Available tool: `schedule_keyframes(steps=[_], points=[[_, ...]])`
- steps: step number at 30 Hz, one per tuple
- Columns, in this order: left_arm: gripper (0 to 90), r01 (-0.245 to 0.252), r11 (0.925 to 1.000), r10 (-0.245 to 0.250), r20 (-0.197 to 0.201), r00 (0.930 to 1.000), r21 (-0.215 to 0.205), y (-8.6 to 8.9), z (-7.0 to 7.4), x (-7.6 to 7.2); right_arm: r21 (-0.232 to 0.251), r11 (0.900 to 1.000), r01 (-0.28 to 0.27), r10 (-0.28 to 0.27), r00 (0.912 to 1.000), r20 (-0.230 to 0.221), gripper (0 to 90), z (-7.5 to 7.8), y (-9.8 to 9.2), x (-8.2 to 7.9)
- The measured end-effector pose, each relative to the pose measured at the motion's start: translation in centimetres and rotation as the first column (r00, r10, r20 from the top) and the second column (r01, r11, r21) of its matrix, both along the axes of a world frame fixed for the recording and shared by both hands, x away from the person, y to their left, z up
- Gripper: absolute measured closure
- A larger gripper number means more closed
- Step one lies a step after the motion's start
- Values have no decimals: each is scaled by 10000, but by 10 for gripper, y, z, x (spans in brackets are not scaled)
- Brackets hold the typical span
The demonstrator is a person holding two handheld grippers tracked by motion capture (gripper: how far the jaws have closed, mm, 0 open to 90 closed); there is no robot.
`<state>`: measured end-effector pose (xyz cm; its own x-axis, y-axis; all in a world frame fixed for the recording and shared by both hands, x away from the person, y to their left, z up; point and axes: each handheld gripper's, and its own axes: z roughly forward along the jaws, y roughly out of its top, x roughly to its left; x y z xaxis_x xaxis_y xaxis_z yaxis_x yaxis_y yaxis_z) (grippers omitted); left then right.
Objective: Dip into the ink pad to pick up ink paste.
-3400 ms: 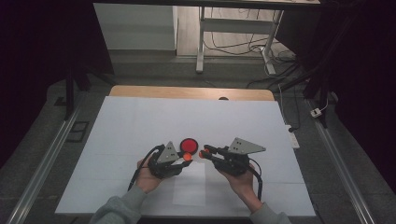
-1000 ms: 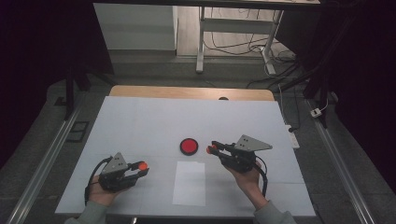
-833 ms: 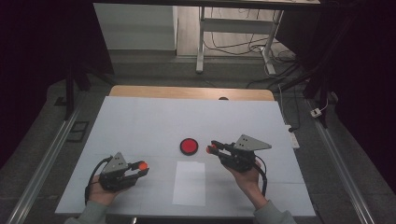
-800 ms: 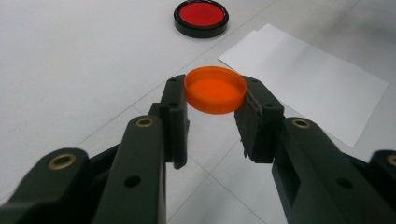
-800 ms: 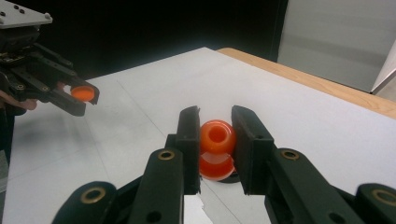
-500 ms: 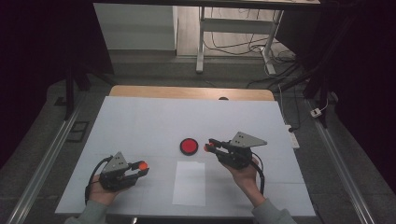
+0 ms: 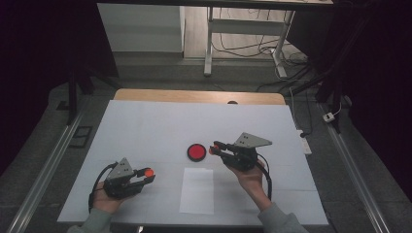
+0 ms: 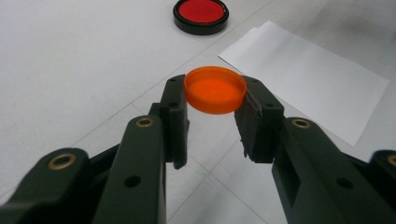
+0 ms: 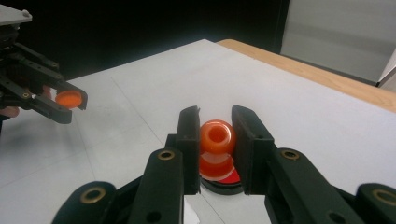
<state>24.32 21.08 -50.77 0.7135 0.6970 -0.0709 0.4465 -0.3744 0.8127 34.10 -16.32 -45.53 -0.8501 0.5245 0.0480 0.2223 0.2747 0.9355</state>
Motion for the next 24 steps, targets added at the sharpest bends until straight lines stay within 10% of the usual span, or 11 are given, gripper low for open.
schedule_keyframes(steps=[24], points=[[653,70,9999,-71,45,10000,156,-3,0,0,-493,9988,-5,-11,9995,-304,720,-13,29,25]])
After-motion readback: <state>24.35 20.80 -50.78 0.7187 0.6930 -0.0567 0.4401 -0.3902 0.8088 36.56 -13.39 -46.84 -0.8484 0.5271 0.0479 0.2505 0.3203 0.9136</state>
